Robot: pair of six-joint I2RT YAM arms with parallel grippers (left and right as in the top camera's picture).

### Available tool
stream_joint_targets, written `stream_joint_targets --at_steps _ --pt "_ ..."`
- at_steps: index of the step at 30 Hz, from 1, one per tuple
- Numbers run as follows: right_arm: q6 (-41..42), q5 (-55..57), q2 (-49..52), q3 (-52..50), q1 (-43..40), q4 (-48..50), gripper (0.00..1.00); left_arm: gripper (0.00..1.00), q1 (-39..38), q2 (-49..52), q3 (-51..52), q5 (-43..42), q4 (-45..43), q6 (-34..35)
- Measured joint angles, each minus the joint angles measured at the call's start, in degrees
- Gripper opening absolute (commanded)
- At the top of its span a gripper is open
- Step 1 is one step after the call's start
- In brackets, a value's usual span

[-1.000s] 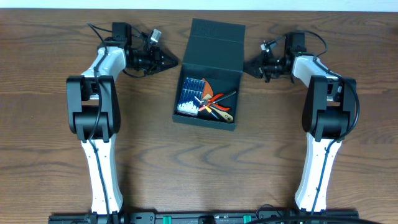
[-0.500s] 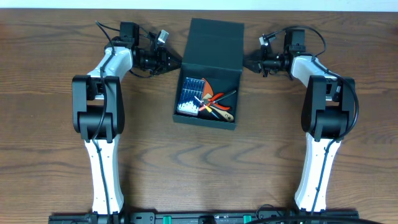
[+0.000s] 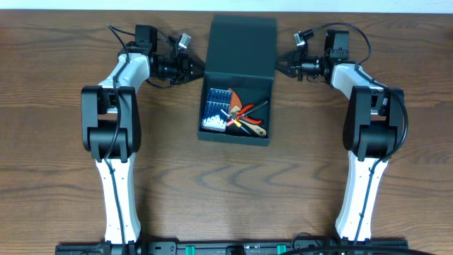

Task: Pack container
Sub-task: 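Push the lid forward with both grippers to tilt it closed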

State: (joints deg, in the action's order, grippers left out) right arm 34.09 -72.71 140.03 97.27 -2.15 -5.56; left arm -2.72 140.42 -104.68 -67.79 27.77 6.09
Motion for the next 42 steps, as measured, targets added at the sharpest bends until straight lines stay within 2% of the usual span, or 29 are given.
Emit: stream_joint_targets --at_steps 17,31,36,42 --pt "0.0 -11.3 0.0 0.0 0.22 5.62 0.01 0.05 0.85 0.0 -0.02 -2.78 0.04 1.44" --pt "0.04 -13.0 0.0 0.0 0.48 7.04 0.01 0.06 0.85 -1.33 -0.02 -3.63 0.24 1.49" --pt "2.38 -13.35 0.0 0.0 0.48 13.0 0.01 0.06 0.92 -3.41 -0.02 -3.61 0.26 1.49" --pt "9.01 -14.14 0.0 0.0 0.48 22.67 0.01 0.06 1.18 -6.05 -0.02 -3.56 0.87 1.53"
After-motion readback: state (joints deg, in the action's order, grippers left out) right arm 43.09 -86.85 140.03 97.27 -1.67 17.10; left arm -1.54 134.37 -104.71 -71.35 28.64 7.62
